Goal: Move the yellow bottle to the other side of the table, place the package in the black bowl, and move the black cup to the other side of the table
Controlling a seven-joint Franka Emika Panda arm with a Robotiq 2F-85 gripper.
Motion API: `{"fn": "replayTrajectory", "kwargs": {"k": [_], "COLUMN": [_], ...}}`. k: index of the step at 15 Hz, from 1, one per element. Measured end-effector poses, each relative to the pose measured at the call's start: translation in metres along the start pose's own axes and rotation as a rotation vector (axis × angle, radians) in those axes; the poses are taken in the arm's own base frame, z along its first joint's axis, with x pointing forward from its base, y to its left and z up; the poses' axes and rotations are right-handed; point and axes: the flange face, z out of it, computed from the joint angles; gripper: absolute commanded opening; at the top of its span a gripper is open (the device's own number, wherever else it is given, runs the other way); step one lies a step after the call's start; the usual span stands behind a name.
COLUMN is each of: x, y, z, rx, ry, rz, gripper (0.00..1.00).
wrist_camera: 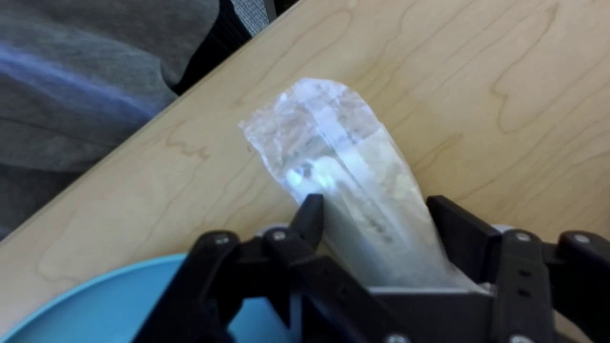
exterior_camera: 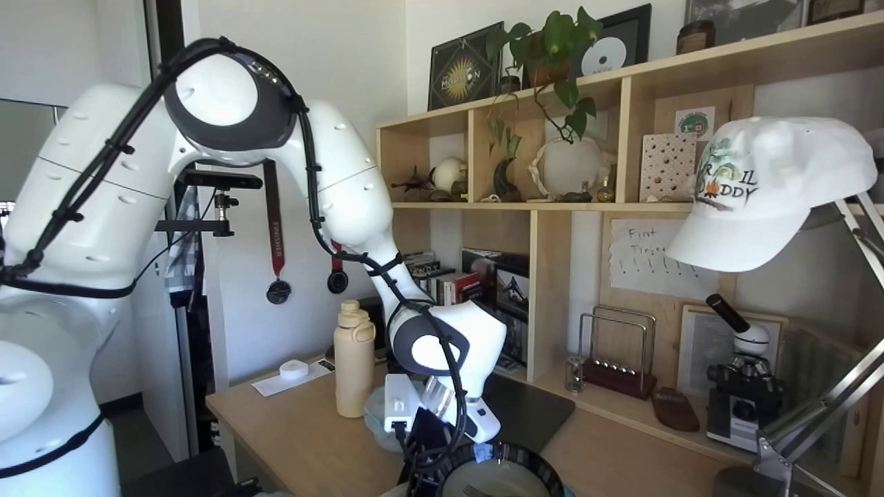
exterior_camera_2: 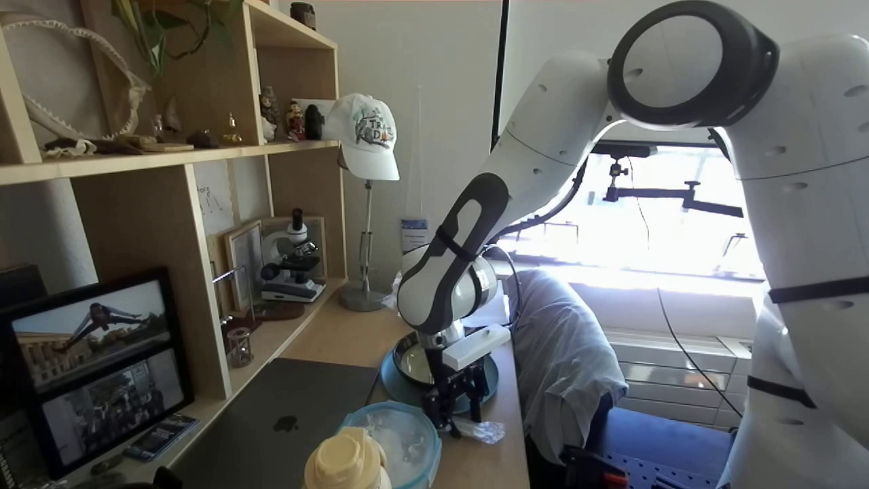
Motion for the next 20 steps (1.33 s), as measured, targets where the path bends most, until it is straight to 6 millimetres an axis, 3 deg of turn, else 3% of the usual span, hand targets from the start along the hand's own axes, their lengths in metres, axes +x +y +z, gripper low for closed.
{"fn": "replayTrajectory", "kwargs": {"k": [3, 10, 20], "x": [0.001, 0.006, 0.004], "y": [-0.002, -0.02, -0.044], "z": [-0.003, -0.02, -0.115], "rx": [0.002, 0.016, 0.099], "ry": [0.008, 0.035, 0.04], "rz": [-0.003, -0.082, -0.218], "gripper": [0.06, 0.07, 0.07]}}
